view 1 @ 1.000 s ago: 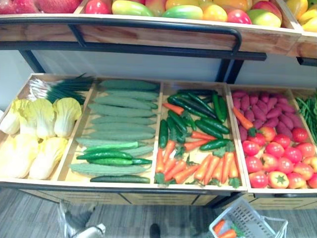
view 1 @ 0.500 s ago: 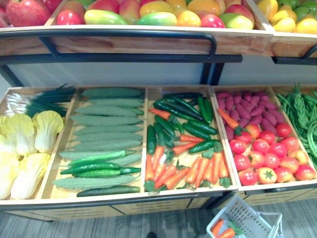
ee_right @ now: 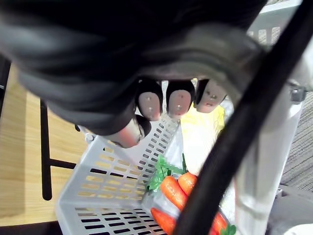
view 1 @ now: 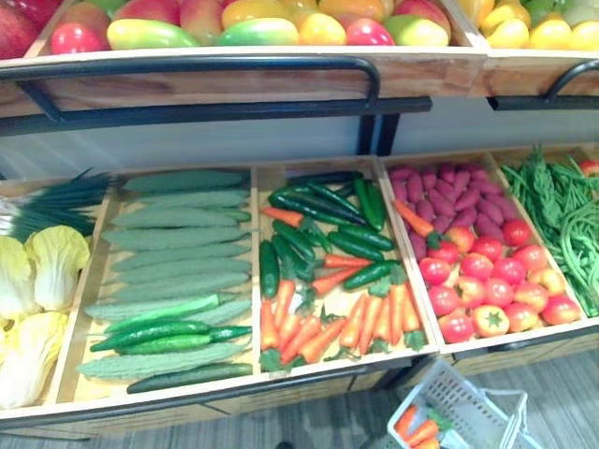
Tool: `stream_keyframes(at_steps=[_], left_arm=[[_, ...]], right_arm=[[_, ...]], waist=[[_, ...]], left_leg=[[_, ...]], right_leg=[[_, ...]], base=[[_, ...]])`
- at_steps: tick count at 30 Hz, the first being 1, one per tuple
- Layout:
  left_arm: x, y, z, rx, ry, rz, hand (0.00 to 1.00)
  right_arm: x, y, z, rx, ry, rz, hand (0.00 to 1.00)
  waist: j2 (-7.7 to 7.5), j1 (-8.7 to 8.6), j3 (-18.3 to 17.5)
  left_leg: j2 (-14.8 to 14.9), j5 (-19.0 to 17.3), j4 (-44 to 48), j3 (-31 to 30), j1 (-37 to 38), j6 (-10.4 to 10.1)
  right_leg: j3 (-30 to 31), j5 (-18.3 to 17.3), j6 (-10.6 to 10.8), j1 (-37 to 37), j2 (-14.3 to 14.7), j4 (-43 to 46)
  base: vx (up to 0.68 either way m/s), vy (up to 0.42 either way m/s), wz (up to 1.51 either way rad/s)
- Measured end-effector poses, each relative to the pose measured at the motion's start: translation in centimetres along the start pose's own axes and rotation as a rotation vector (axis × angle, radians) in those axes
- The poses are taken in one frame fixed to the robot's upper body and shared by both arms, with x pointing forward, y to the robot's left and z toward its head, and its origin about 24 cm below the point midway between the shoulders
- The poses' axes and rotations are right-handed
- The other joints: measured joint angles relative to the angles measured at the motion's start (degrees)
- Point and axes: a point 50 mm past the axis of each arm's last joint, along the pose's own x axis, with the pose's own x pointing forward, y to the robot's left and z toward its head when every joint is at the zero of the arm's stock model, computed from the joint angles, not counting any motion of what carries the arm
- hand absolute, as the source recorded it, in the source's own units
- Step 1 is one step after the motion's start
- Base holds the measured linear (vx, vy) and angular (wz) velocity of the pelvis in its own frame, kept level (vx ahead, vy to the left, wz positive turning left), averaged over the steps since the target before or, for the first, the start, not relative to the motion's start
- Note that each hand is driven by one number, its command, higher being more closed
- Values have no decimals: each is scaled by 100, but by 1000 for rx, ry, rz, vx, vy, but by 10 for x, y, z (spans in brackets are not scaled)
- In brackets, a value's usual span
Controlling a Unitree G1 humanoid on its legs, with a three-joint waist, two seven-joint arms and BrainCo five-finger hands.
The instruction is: Pick vegetable in the basket
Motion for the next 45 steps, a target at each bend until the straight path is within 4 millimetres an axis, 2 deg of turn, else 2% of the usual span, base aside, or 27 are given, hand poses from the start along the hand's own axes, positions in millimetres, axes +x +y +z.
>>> stream_keyframes(at_steps=[4,7,9,10,12,13,15,17,21,23,24,25,26,27,28,30,31,32,33,34,36,37,40,41,42,44,45], left_arm=[[0,-4,1,59,-21,-41,0],[1,-7,6,169,-56,-74,0],[5,-4,14,218,-88,-71,0],[9,1,26,224,-118,-54,0],[11,3,35,223,-145,-40,0],[12,6,36,222,-145,-28,0],[12,10,33,220,-134,-15,0],[13,13,30,213,-119,0,0],[12,14,28,183,-103,13,0],[13,14,33,179,-118,15,0],[13,11,36,168,-126,10,0],[10,4,36,152,-128,-3,0],[6,-10,35,120,-122,-26,0],[4,-16,35,115,-121,-45,0],[-1,-29,35,112,-124,-76,0],[3,-18,33,132,-116,-50,0],[4,-19,34,130,-109,-54,0],[4,-18,33,139,-115,-55,0],[4,-16,34,147,-122,-52,0],[5,-15,37,153,-134,-48,0],[4,-16,37,169,-142,-52,0],[4,-17,36,171,-141,-55,0],[1,-21,29,176,-126,-73,0],[-2,-26,23,175,-109,-87,0],[-1,-26,22,169,-99,-85,0],[6,-10,33,214,-147,-53,0],[7,-9,34,215,-146,-51,0]], right_arm=[[2,-1,7,5,-18,-3,100],[3,-3,17,11,-66,-7,100],[2,0,22,12,-89,2,100],[1,3,25,16,-105,15,100],[1,8,32,4,-132,37,100],[1,13,42,2,-163,56,100],[3,10,48,-3,-173,46,100],[4,15,44,-22,-140,62,100],[2,33,54,-81,-163,118,100],[1,39,54,-97,-160,139,100],[2,36,53,-104,-150,134,100],[4,32,54,-113,-148,124,100],[7,21,58,-139,-158,100,100],[8,16,59,-145,-163,86,100],[10,7,64,-149,-176,57,100],[8,12,59,-160,-175,63,100],[8,11,59,-156,-178,50,100],[8,9,52,-156,-175,46,100],[8,7,48,-158,-164,39,100],[8,1,43,-162,-151,22,100],[8,0,39,-168,-138,22,100],[8,1,39,-171,-138,27,100],[8,11,45,-182,-139,59,100],[8,12,47,-202,-148,68,100],[7,17,43,-199,-141,81,100],[2,27,34,-186,-122,104,100],[3,25,34,-185,-124,98,100]], waist=[[13,-11,170],[153,-31,226],[220,-26,280],[215,-40,365],[335,-15,498],[273,-125,675],[232,-154,689],[218,-9,689],[121,49,619],[-15,118,532],[36,141,505],[154,176,483],[403,140,425],[494,101,420],[632,48,434],[427,-1,307],[523,-40,289],[569,-35,335],[555,-22,348],[486,-71,386],[408,-12,424],[400,0,428],[388,118,502],[506,231,559],[505,273,589],[172,227,809],[105,211,850]], left_leg=[[8,-159,3,264,273,-31],[33,-275,37,728,441,-1],[151,-283,43,1143,400,59],[195,-305,59,1493,374,204],[385,-403,190,1837,332,362],[399,-484,310,2211,294,473],[454,-533,432,2408,293,534],[654,-543,541,2874,322,549],[969,-544,935,3703,158,548],[1305,-582,1434,4218,-51,552],[1598,-586,1769,4428,-165,543],[1731,-542,1849,4509,-197,501],[2018,-323,1890,4712,-145,478],[2088,-220,1829,4748,-58,476],[2321,-46,1828,4907,185,319],[2525,75,2167,5045,399,143],[2924,98,2520,4985,477,149],[3697,273,3472,4752,471,126],[3762,-3,3722,4563,422,-180],[3540,-490,3848,4279,276,-421],[2865,-754,3784,3599,-84,-126],[2583,-786,3673,3151,-276,-125],[911,-884,2376,795,-599,-245],[561,-758,1785,124,-458,-120],[525,-919,1738,99,-307,-136],[206,-1000,1912,-554,-292,-274],[133,-1041,1982,-895,-357,-306]], right_leg=[[290,-85,-85,-113,-143,472],[878,28,-229,-625,-274,1154],[1231,490,-292,-1068,-144,1250],[1194,975,-423,-1264,-36,1030],[1035,1353,-514,-1152,44,601],[329,582,-709,-1409,-318,1980],[-149,-18,-749,-1390,-661,3274],[-473,-57,-778,-965,-924,4078],[-224,138,-510,-681,-1275,3896],[-70,671,-247,-688,-1209,2820],[-4,440,34,-668,-867,2136],[5,399,18,-677,-653,1858],[48,357,-2,-749,-333,1585],[59,309,10,-841,-322,1776],[47,-58,80,-1175,-382,2264],[-118,-359,20,-1000,-100,1306],[-89,-419,-10,-835,212,1024],[78,-484,-209,-645,536,954],[141,-515,-257,-537,525,951],[188,-514,-258,-352,385,971],[457,-514,-258,-165,184,928],[579,-514,-257,-176,129,926],[1443,-472,-180,-232,-106,872],[1812,-413,-62,-281,13,803],[1938,-432,46,-246,46,698],[2183,-383,113,-296,-57,497],[2333,-371,129,-351,-71,449]], base=[[24,23,-36],[13,74,-81],[-12,60,-115],[-29,57,-122],[-82,17,-112],[-128,7,-95],[-51,11,-74],[-19,-52,-111],[-38,-188,-124],[-18,-491,-145],[19,-535,-139],[-2,-613,-162],[-21,-452,-127],[-51,-402,-140],[-46,-296,-93],[-17,-491,-98],[79,-620,-101],[100,-424,-70],[86,-321,-42],[63,-94,-13],[67,-29,-43],[55,88,-85],[48,219,-135],[65,328,-194],[96,275,-146],[84,132,-73],[28,74,-49]])
